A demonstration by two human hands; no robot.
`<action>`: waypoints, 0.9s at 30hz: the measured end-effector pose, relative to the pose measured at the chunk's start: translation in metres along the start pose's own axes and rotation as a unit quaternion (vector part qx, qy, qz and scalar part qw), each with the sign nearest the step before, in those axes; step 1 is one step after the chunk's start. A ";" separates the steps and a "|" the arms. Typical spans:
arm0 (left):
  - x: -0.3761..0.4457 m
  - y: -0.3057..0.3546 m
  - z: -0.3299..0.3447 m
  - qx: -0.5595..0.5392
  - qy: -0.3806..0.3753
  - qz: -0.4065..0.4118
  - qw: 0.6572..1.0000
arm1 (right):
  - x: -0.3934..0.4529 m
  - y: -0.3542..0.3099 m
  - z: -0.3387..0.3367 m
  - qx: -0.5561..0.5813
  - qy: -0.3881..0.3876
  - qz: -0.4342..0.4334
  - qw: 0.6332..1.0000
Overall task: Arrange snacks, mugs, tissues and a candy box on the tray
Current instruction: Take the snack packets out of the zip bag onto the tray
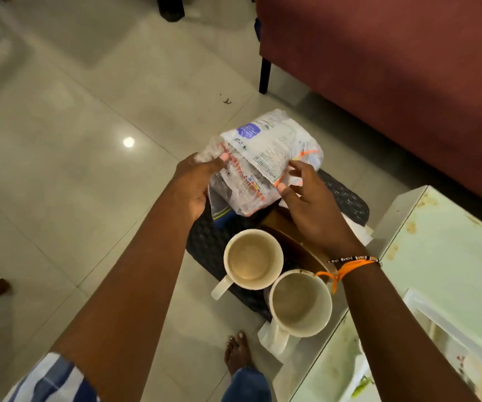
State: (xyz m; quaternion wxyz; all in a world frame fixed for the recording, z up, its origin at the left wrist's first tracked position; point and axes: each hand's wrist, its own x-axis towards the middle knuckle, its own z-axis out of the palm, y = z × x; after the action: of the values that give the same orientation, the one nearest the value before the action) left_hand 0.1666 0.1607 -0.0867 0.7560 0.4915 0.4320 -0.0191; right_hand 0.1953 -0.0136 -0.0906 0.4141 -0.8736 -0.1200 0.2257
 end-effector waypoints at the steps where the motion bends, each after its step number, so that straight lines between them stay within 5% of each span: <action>1: -0.003 0.005 0.006 -0.021 -0.014 0.013 1.000 | 0.000 -0.002 -0.004 0.007 0.000 0.004 1.000; 5: -0.019 0.018 0.032 0.041 0.005 0.137 0.990 | -0.011 -0.003 -0.019 0.042 0.010 0.010 0.999; 8: -0.044 0.018 0.060 0.167 0.011 0.274 0.947 | -0.029 0.001 -0.037 0.122 0.066 0.043 0.989; 12: -0.108 -0.004 0.097 0.296 -0.070 0.424 0.853 | -0.070 0.008 -0.072 0.369 0.111 0.113 0.916; 16: -0.177 -0.061 0.120 0.455 -0.145 0.552 0.684 | -0.132 0.037 -0.115 0.553 0.058 0.147 0.818; 20: -0.248 -0.140 0.134 0.495 -0.197 0.595 0.602 | -0.205 0.084 -0.137 0.667 -0.002 0.179 0.723; 27: -0.354 -0.259 0.136 0.529 -0.342 0.513 0.584 | -0.349 0.169 -0.138 0.684 0.065 0.271 0.674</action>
State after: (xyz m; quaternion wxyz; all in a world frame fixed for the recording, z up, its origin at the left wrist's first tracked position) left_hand -0.0861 -0.2165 -0.0173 0.3387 0.9016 -0.2684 -0.0200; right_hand -0.0359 -0.3503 -0.0430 0.8231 -0.3529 0.3374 0.2899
